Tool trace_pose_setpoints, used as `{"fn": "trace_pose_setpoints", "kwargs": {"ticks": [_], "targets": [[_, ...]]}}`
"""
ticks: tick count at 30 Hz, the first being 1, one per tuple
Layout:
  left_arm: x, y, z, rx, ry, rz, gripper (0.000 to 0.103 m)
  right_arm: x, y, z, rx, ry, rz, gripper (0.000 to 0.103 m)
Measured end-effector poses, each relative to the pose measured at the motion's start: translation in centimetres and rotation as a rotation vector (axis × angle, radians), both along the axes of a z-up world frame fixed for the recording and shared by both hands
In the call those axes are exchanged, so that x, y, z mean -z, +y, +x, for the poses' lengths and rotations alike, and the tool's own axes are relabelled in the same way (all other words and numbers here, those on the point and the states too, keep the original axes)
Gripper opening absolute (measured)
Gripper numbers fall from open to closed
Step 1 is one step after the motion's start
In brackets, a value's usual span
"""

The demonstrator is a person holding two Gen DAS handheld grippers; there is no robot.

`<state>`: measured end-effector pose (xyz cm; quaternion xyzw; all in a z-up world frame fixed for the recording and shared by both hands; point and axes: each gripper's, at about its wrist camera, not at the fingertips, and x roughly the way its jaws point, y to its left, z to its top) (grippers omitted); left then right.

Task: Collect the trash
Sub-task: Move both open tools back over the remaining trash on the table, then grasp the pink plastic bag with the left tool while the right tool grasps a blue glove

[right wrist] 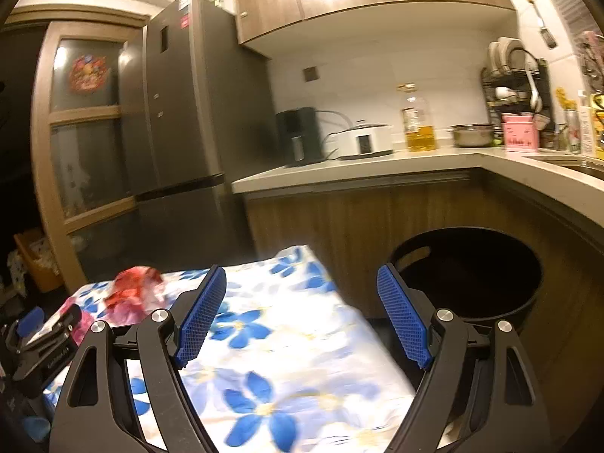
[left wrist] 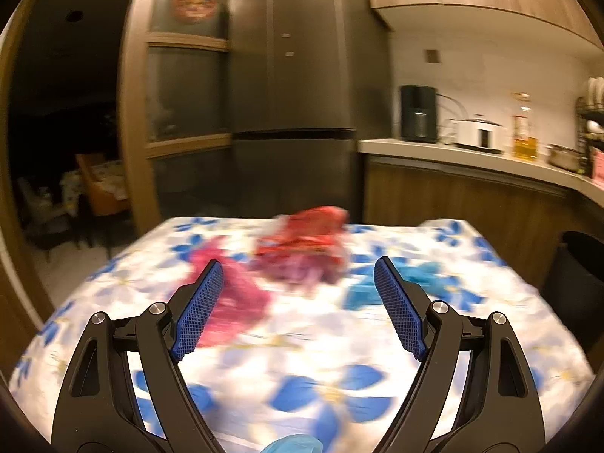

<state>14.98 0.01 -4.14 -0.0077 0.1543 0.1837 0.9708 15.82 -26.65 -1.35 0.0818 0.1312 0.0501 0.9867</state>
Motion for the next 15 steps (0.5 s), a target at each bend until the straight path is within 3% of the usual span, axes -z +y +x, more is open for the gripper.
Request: {"fn": "trace_pose_setpoints", "kwargs": {"ticks": [7,11,15], "targets": [[0.7,7.0,0.8,-0.105,0.026,-0.027,0.080,0.3,4.9,1.0,-0.076,0.015,-0.029,0.080],[1.3,8.8,2.0,-0.105,0.059,-0.026,0.080,0.4,7.0,1.7,-0.099,0.013,-0.036,0.080],[1.9,10.5,3.3,-0.069,0.107,-0.089,0.076,0.7,9.0,2.8,-0.123,0.020,-0.039,0.080]]}}
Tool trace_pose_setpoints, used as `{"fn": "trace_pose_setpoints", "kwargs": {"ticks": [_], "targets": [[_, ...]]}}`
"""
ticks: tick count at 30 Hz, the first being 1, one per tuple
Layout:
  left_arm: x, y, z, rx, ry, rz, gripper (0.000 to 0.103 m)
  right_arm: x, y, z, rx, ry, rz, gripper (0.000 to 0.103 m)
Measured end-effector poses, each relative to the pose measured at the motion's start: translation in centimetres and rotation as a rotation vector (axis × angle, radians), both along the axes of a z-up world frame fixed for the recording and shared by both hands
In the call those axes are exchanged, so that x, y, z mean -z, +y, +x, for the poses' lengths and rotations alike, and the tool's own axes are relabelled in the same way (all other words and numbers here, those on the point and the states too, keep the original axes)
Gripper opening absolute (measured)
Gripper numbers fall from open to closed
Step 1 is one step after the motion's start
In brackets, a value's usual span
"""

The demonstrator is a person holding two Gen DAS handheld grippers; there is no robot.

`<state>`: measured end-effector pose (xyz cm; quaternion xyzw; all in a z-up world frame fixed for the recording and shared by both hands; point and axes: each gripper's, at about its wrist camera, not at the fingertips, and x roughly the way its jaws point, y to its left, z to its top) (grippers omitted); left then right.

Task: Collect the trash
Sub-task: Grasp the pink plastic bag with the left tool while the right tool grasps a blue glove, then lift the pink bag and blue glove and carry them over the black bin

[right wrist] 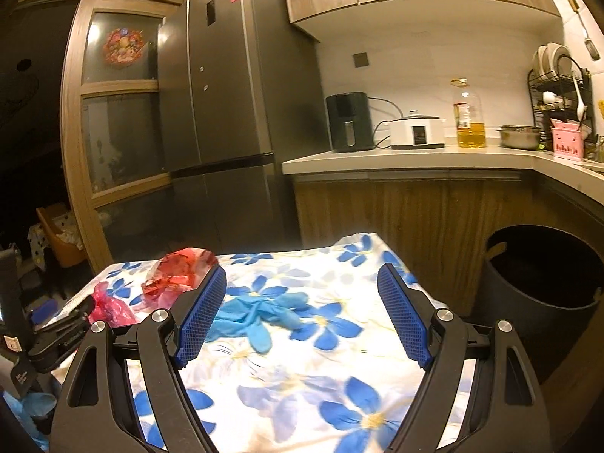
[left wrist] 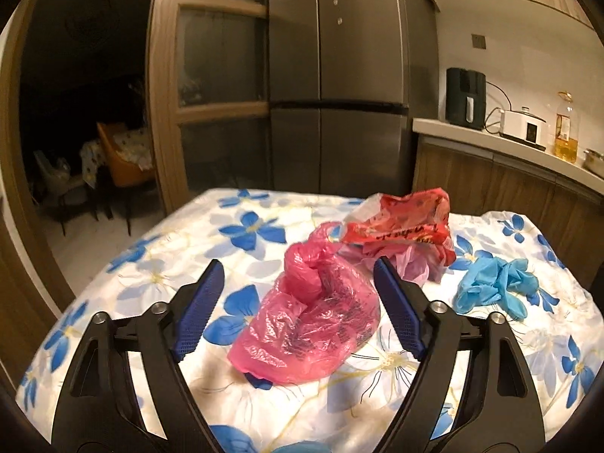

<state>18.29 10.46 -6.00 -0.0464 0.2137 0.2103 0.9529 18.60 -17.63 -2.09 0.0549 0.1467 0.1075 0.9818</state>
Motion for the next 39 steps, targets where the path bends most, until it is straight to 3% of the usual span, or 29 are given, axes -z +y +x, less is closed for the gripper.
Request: {"fn": "trace_pose_setpoints", "kwargs": {"ticks": [5,8,14,18,32,39], "targets": [[1.2,1.2,1.3,0.021,0.053,-0.066,0.065,0.2,2.7,1.3,-0.044,-0.003,-0.019,0.080],[2.0,1.5,1.9,0.033,0.090,-0.093,0.054,0.8,4.0,2.2,-0.057,0.005,-0.039,0.080],[3.1,2.2,2.7,0.065,0.131,-0.150,0.021,2.4,5.8,4.2,-0.051,0.032,-0.064,0.080],[3.3,2.1,2.5,0.081,0.120,-0.158,0.009,3.7,6.3,6.1,-0.017,0.064,-0.091,0.079],[0.8,1.4,-0.6,0.088,-0.039,-0.134,0.006,8.4,7.0,10.9,-0.012,0.298,-0.112,0.063],[0.1,1.1,-1.7,0.080,-0.061,-0.136,0.005,9.4,7.7,11.8,-0.056,0.358,-0.135,0.029]]}}
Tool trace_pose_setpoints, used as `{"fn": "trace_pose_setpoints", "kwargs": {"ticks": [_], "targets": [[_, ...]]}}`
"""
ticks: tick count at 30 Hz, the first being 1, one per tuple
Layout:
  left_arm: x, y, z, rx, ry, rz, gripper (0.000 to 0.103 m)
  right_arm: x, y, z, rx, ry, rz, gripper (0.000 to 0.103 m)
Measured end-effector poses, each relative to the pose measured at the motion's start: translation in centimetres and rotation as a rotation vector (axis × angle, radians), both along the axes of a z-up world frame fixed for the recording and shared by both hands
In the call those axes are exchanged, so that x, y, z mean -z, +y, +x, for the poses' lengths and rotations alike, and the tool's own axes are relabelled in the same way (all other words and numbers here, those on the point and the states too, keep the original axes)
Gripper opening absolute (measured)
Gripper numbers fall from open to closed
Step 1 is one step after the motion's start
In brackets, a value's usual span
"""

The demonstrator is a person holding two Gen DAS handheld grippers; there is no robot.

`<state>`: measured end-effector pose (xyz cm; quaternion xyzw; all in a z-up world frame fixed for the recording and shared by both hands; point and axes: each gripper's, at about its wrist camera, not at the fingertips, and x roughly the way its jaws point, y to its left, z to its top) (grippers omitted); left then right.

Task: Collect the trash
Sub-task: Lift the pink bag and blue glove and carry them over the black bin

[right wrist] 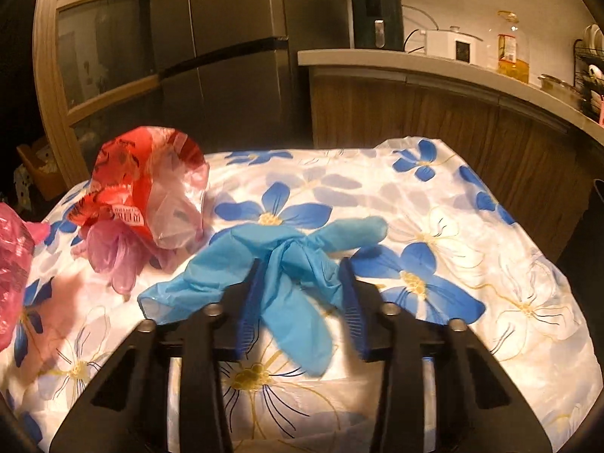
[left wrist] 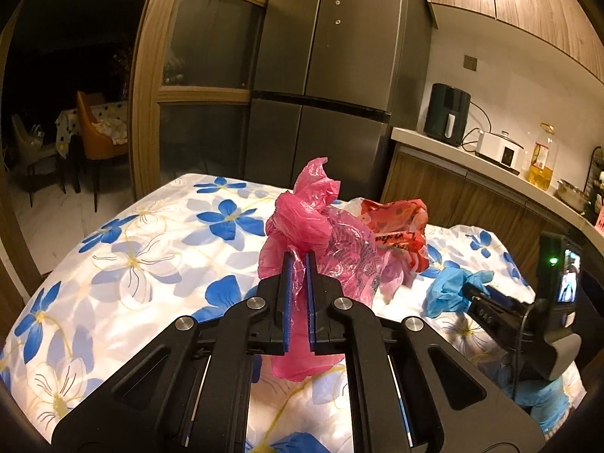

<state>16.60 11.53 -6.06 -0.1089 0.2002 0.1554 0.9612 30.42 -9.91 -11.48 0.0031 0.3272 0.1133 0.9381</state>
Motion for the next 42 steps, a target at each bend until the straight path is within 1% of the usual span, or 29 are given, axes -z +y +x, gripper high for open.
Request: {"fn": "trace_pose_setpoints", "kwargs": {"ticks": [3,4,7,15,22,29,36,42], "targets": [[-0.2,-0.2,-0.3,0.000,-0.004,0.001,0.006,0.1,-0.1,0.1,-0.013,0.010,0.014,0.011],[-0.4,-0.3,-0.5,0.000,-0.007,0.001,0.005,0.1,-0.1,0.0,-0.016,0.007,0.020,0.008],[-0.7,-0.4,-0.9,-0.002,-0.013,0.009,0.005,-0.6,-0.5,-0.7,-0.019,-0.016,0.048,0.005],[-2.0,-0.9,-2.2,-0.007,-0.034,0.018,0.005,-3.8,-2.7,-3.8,-0.024,-0.105,0.114,0.004],[-3.2,-2.9,-2.8,0.019,-0.047,0.032,0.005,-7.1,-5.9,-6.7,-0.022,-0.177,0.157,0.003],[-4.4,-6.4,-3.2,0.080,-0.065,0.059,0.005,-8.8,-9.5,-9.0,0.004,-0.221,0.171,0.003],[-5.1,-10.2,-2.8,0.153,-0.076,0.080,0.005,-10.1,-13.8,-10.4,0.066,-0.262,0.168,0.003],[-5.3,-13.8,-1.6,0.231,-0.081,0.078,0.005,-10.7,-17.5,-11.3,0.129,-0.291,0.159,0.003]]}}
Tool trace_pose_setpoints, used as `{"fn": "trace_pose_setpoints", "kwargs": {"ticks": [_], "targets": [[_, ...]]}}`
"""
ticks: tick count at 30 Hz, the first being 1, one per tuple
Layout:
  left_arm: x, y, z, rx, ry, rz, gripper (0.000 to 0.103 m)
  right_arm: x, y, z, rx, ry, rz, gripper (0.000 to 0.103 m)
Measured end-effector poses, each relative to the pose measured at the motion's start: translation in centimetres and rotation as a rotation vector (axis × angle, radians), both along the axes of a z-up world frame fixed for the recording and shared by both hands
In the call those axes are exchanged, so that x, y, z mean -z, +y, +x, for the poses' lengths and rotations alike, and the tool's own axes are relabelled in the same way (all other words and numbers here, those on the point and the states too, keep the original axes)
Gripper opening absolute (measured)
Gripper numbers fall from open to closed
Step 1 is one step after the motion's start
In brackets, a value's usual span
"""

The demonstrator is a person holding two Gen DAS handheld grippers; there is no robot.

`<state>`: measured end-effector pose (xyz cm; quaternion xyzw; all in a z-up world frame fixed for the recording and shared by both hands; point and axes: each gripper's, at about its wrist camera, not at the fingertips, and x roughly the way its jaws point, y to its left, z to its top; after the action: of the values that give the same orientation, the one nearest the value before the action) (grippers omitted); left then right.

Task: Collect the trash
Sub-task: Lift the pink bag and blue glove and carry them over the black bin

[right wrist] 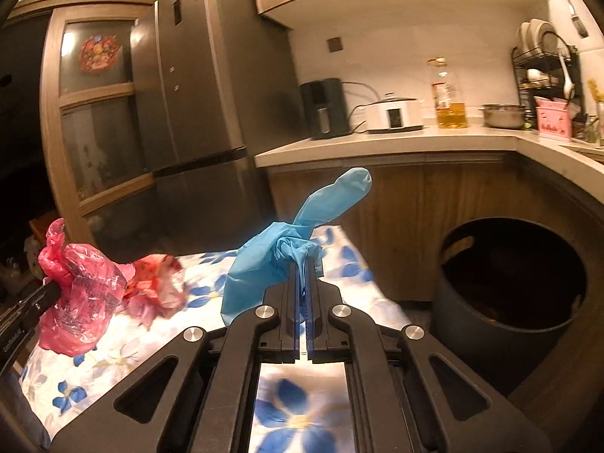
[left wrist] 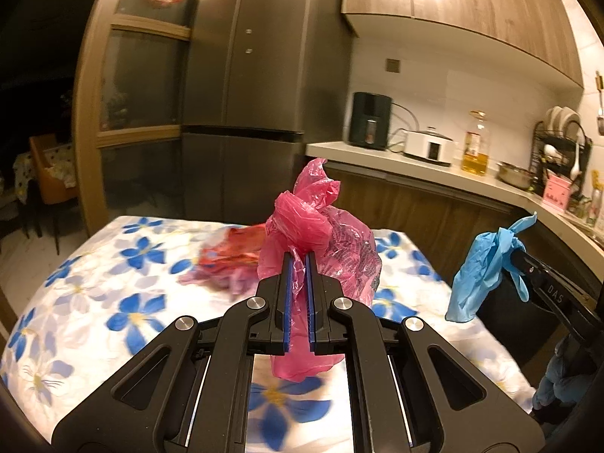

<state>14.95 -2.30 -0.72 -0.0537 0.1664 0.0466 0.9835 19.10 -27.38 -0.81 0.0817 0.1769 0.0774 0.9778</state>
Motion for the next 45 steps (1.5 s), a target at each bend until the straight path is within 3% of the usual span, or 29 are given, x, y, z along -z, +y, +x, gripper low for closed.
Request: {"fn": "trace_pose_setpoints", "kwargs": {"ticks": [25,45], "targets": [[-1.9,-18.6,6.3,0.344,-0.056,0.063,0.005,-2.5,-13.4,-1.6,0.257,-0.074,0.002,0.003],[-0.5,-27.8,10.2,0.528,-0.032,0.057,0.006,-1.9,-18.7,-0.8,0.371,-0.065,0.013,0.003]]}}
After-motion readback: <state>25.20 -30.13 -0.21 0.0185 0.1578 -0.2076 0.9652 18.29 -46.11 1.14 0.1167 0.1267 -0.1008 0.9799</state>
